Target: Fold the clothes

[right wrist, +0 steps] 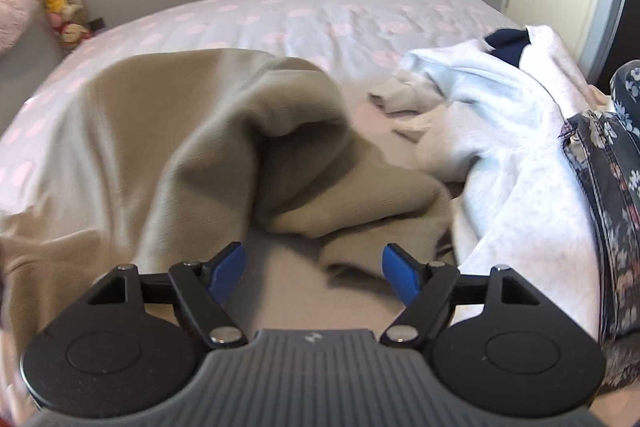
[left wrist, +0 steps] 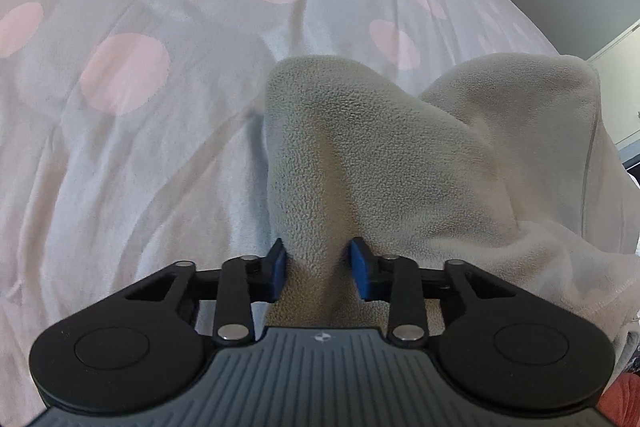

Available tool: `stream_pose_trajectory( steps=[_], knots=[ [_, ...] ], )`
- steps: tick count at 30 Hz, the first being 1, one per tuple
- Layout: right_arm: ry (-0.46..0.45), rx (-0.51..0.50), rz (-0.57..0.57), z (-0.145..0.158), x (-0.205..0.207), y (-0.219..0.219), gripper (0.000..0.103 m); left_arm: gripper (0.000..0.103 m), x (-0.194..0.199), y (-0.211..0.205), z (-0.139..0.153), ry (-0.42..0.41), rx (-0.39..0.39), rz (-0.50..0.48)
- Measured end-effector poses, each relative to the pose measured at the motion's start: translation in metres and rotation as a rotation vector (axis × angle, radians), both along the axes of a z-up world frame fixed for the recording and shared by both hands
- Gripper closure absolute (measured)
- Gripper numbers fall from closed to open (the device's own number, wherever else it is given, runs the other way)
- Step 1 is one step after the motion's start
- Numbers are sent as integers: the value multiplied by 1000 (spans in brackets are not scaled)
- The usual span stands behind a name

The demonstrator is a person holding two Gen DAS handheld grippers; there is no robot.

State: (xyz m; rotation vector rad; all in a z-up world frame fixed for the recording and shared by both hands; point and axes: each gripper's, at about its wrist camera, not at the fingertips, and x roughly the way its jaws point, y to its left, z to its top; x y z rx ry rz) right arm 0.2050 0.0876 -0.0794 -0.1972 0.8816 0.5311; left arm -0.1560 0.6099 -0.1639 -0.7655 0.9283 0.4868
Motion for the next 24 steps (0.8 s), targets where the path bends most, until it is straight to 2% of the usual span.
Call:
stream_pose_trajectory(
  steps=[2, 6, 10, 13, 15, 16, 18, 19, 22, 24],
  knots=[
    [8, -29, -24, -13, 23, 0, 25, 89, 1, -2, 9, 2, 30, 4],
    [91, -50, -127, -42, 67, -8, 25, 92, -4, 5, 47, -52, 103, 64],
    [225, -2, -208, -62, 85, -21, 24, 93, 1, 19, 100, -86, 212, 117],
    [273, -8, -235, -78, 95, -25, 24, 93, 8, 29, 135, -91, 300, 157],
    [327, 55, -258, -90, 102, -31, 25, 93, 15, 36, 153, -94, 350, 189],
    [355, 90, -269, -96, 105, -35, 32, 93, 18, 39, 161, -91, 371, 200],
    [352, 89, -288, -97, 105, -35, 58, 93, 25, 43, 174, -79, 409, 213],
    [327, 75, -278, -93, 103, -32, 80, 93, 28, 45, 179, -72, 425, 220],
    [205, 54, -189, -57, 94, -23, 82, 93, 38, 51, 191, -47, 465, 226],
    [58, -16, -100, -17, 89, -11, 83, 93, 47, 54, 196, -15, 497, 211]
  ],
)
